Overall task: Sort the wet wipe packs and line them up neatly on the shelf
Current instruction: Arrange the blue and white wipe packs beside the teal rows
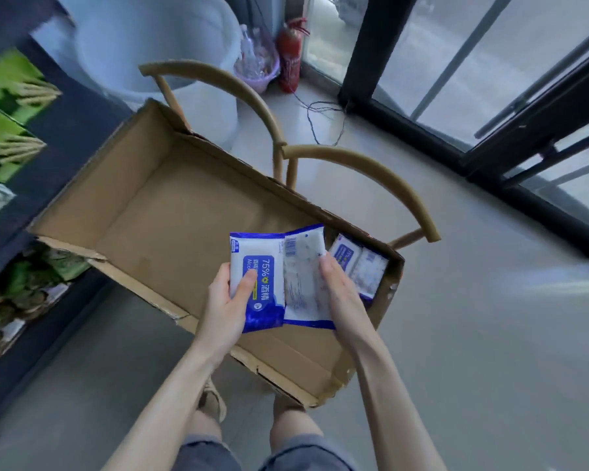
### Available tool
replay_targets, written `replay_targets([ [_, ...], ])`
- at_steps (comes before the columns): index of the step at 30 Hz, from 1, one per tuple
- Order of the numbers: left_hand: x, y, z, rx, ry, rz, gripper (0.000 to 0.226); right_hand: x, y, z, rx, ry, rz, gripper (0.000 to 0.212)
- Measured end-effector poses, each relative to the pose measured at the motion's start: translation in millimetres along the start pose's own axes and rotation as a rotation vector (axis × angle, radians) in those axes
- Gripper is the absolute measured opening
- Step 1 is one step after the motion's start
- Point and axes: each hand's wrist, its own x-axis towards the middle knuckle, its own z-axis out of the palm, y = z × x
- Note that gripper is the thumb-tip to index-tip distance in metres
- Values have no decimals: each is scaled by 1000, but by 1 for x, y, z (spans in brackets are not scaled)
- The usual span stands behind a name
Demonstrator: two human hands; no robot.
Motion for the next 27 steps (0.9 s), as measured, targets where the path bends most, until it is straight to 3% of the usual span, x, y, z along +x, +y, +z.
replay_targets([
  [8, -67, 8, -158, -160, 226, 64, 17, -36, 10, 168, 47, -367, 69, 40],
  [12, -102, 9, -254, -267, 368, 102, 10, -55, 25, 274, -112, -409, 13, 95],
  [13, -110, 7, -275, -314, 402, 112, 8, -61, 28, 295, -134, -432, 2, 98],
  [16, -126, 14, -336, -381, 478, 183, 7, -69, 23, 355, -287, -475, -126, 59],
  [17, -137, 19, -362, -395, 506, 216, 9, -73, 19, 381, -323, -507, -159, 57],
  [24, -173, 51, -492, -392, 662, 369, 50, -85, -8, 515, -512, -627, -447, 72],
  [27, -175, 68, -538, -383, 699, 407, 45, -83, -25, 565, -591, -692, -565, 76],
])
